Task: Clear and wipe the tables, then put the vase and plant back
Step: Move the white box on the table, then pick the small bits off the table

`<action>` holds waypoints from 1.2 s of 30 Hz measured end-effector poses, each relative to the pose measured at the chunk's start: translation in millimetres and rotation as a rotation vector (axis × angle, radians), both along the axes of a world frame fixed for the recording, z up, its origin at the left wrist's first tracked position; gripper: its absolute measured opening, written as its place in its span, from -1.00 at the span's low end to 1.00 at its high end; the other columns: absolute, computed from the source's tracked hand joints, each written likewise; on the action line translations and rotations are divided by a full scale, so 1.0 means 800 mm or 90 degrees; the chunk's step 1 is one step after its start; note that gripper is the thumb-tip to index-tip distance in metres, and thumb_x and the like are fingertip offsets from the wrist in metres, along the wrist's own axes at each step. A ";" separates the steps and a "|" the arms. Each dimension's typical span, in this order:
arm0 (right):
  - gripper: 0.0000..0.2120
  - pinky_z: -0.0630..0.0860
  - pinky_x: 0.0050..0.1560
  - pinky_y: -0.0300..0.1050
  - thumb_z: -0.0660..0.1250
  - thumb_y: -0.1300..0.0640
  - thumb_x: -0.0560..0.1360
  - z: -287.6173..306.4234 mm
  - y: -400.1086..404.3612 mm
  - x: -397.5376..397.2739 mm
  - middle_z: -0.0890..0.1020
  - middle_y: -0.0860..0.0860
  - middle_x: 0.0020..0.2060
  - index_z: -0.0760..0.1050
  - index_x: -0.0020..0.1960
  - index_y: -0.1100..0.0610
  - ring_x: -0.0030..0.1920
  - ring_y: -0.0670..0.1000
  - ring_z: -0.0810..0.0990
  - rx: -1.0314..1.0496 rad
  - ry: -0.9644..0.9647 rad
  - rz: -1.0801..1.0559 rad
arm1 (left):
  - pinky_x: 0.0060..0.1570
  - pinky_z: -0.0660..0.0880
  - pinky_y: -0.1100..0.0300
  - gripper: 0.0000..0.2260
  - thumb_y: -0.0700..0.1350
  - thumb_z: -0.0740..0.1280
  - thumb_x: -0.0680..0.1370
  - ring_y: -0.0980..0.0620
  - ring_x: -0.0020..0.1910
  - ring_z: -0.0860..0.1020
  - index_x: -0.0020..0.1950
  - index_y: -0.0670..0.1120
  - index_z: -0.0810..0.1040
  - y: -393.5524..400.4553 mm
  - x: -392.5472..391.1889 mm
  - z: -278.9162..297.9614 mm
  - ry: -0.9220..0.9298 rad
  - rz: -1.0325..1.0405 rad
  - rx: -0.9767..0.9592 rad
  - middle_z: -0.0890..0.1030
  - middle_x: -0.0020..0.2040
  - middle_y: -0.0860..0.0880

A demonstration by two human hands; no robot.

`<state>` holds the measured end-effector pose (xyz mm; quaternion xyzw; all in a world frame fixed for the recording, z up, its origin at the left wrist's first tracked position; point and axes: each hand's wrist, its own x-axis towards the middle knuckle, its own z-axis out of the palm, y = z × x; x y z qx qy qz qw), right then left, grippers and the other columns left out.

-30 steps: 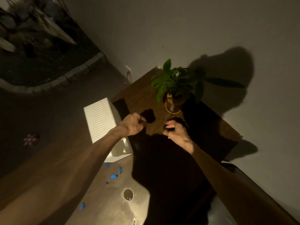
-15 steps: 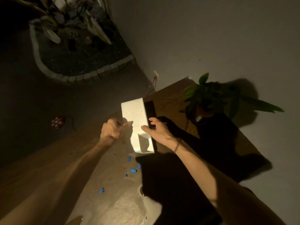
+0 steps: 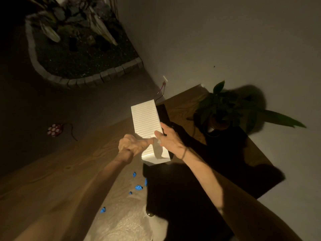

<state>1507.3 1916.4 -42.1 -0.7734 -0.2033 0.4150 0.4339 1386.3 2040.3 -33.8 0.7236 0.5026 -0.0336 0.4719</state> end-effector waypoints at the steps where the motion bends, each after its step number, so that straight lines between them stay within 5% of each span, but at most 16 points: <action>1: -0.50 0.54 0.29 0.19 0.25 0.01 0.63 0.003 -0.001 0.011 0.51 0.02 0.40 0.28 0.55 -0.08 0.34 0.08 0.52 0.012 -0.005 -0.013 | -0.52 0.45 0.39 -0.53 0.13 0.58 0.31 0.03 -0.31 0.53 -0.05 -0.22 0.59 -0.004 0.013 0.003 -0.006 0.009 -0.008 0.60 -0.23 -0.07; 6: -0.59 0.60 0.19 0.17 0.23 0.05 0.64 0.017 -0.010 0.063 0.59 0.03 0.28 0.37 0.48 -0.11 0.20 0.07 0.60 0.025 -0.042 -0.080 | -0.09 0.65 0.12 -0.26 0.33 0.60 -0.02 0.03 -0.09 0.64 -0.06 -0.12 0.56 -0.027 0.085 0.024 -0.022 0.070 -0.111 0.66 -0.09 -0.04; 11: -0.62 0.59 0.22 0.18 0.23 0.19 0.64 0.011 -0.018 0.113 0.58 0.15 0.28 0.38 0.45 0.12 0.22 0.13 0.60 0.030 -0.051 -0.156 | -0.28 0.63 0.26 -0.50 0.35 0.53 0.21 0.13 -0.24 0.64 -0.20 -0.05 0.58 -0.045 0.142 0.023 0.014 0.045 -0.015 0.67 -0.18 0.05; 15: -0.59 0.58 0.25 0.16 0.27 0.24 0.63 0.000 -0.023 0.126 0.55 0.14 0.33 0.36 0.47 0.14 0.28 0.13 0.57 0.014 -0.005 -0.206 | -0.12 0.67 0.16 -0.55 0.22 0.60 0.25 0.07 -0.14 0.65 -0.14 -0.08 0.58 -0.050 0.153 0.006 -0.024 0.054 -0.053 0.67 -0.12 0.01; 20: -0.65 0.61 0.20 0.13 0.23 0.26 0.63 -0.005 -0.020 0.126 0.56 0.14 0.29 0.41 0.41 0.14 0.26 0.15 0.58 -0.015 -0.087 -0.179 | 0.00 0.63 0.18 -0.56 0.14 0.56 0.36 0.07 -0.06 0.62 0.07 -0.13 0.62 -0.045 0.147 -0.002 -0.047 0.013 -0.073 0.67 0.03 0.01; 24: -0.66 0.65 0.11 0.05 0.23 0.24 0.61 0.010 -0.018 0.105 0.53 0.14 0.26 0.35 0.37 0.14 0.20 0.12 0.59 -0.062 -0.215 -0.163 | -0.32 0.51 0.38 -0.71 0.03 0.48 0.50 0.15 -0.19 0.54 0.10 -0.14 0.64 -0.034 0.126 0.012 -0.078 0.017 -0.064 0.62 0.00 0.03; 28: -0.58 0.59 0.10 -0.13 0.34 0.30 0.53 0.034 -0.018 0.061 0.38 0.16 0.32 0.37 0.36 0.18 0.24 0.04 0.45 -0.001 -0.388 -0.225 | -0.29 0.50 0.32 -0.89 -0.13 0.38 0.57 0.14 -0.14 0.59 0.05 -0.10 0.65 -0.018 0.077 0.027 -0.065 0.006 -0.065 0.66 0.00 -0.03; 32: -0.68 0.31 -0.05 -0.56 0.33 0.32 0.53 0.059 0.006 0.011 0.47 0.04 0.25 0.52 0.25 0.09 0.26 -0.03 0.45 0.047 -0.321 -0.135 | -0.18 0.47 0.33 -0.88 -0.21 0.36 0.56 0.08 -0.06 0.61 0.04 -0.12 0.67 0.001 0.011 0.045 -0.078 0.064 -0.016 0.68 -0.02 -0.04; 36: -0.71 0.38 -0.09 -0.60 0.30 0.34 0.54 0.074 0.036 -0.044 0.60 0.01 0.11 0.58 0.19 0.09 0.07 -0.09 0.59 0.073 -0.283 0.018 | -0.03 0.45 0.32 -0.90 -0.21 0.39 0.54 0.13 -0.04 0.59 -0.03 -0.10 0.70 0.014 -0.066 0.055 -0.091 0.098 -0.003 0.69 -0.05 -0.03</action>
